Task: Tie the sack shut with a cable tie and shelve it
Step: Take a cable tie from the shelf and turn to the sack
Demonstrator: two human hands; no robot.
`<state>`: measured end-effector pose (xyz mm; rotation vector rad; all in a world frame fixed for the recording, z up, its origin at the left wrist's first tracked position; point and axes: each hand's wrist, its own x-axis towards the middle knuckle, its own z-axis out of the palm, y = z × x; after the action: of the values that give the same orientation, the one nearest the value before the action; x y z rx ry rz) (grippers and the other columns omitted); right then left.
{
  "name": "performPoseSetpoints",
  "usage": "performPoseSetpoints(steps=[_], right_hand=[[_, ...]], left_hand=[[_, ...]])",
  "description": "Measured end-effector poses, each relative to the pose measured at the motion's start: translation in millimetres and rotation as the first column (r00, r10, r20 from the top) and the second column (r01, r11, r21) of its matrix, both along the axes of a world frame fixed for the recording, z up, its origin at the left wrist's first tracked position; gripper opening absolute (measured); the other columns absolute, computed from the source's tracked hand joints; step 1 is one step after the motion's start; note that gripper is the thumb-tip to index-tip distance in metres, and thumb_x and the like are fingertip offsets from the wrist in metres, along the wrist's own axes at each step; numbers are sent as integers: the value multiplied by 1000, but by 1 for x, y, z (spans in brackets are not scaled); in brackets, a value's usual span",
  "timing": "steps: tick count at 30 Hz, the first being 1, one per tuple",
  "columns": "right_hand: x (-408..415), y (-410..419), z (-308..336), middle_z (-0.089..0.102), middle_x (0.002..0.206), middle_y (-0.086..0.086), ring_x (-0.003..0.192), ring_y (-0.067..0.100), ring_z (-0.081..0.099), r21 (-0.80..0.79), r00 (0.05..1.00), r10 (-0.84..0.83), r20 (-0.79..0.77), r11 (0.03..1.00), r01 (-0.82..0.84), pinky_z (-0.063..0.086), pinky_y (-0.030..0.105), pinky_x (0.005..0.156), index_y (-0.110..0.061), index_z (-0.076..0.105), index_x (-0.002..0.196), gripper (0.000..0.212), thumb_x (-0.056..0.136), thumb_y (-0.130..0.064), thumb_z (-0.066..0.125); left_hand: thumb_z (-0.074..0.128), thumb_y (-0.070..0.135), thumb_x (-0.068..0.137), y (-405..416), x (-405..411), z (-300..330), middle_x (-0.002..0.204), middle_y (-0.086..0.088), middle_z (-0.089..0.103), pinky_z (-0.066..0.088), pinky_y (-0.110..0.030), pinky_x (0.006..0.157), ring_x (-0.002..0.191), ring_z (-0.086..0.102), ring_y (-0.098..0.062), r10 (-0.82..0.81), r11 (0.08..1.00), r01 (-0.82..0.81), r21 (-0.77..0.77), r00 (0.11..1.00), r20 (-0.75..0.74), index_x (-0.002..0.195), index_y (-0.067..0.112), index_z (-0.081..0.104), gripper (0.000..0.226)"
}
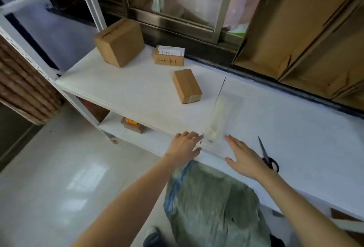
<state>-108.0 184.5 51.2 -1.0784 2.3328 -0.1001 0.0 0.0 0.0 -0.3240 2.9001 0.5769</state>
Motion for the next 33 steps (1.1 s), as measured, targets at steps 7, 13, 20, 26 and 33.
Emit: performPoseSetpoints(steps=[7, 13, 20, 26, 33], right_hand=[[0, -1, -25, 5, 160, 1, 144, 20, 16, 59, 999, 35, 5, 998, -35, 26, 37, 114, -19, 4, 149, 67, 95, -26, 42], [-3, 0, -36, 3, 160, 0, 144, 20, 16, 74, 999, 50, -6, 996, -50, 28, 38, 113, -19, 3, 149, 66, 95, -25, 41], [-7, 3, -45, 3, 160, -1, 145, 19, 15, 55, 999, 41, 16, 998, -42, 27, 38, 113, -19, 4, 149, 65, 95, -24, 41], [-9, 3, -48, 5, 160, 0, 144, 19, 15, 33, 999, 29, 24, 999, -30, 27, 38, 113, -18, 5, 149, 64, 95, -22, 40], [-7, -2, -48, 10, 159, 2, 143, 21, 19, -11, 1000, -3, 29, 1000, 3, 29, 37, 111, -17, 9, 149, 62, 95, -20, 40]], left_hand=[[36, 22, 98, 25, -23, -35, 146, 0, 46, 34, -39, 102, 131, 40, -25, 43, 999, -43, 12, 999, 26, 143, 21, 38, 44], [33, 17, 100, 36, -44, -49, 153, 2, 34, 32, -37, 100, 135, 33, -24, 24, 999, -24, -47, 1000, -1, 144, 25, 36, 45], [34, 20, 100, 50, -67, -61, 155, -5, 27, 33, -38, 98, 134, 33, -27, 75, 993, -71, -94, 996, 40, 148, 19, 25, 49], [43, 7, 95, 52, -73, -60, 135, -6, 55, 40, -36, 90, 117, 49, -28, 181, 981, -188, -46, 975, -126, 130, 11, 52, 37], [46, 3, 93, 49, -68, -49, 104, -9, 71, 51, -38, 72, 94, 65, -33, 262, 965, -251, 77, 942, -209, 130, 15, 54, 39]])
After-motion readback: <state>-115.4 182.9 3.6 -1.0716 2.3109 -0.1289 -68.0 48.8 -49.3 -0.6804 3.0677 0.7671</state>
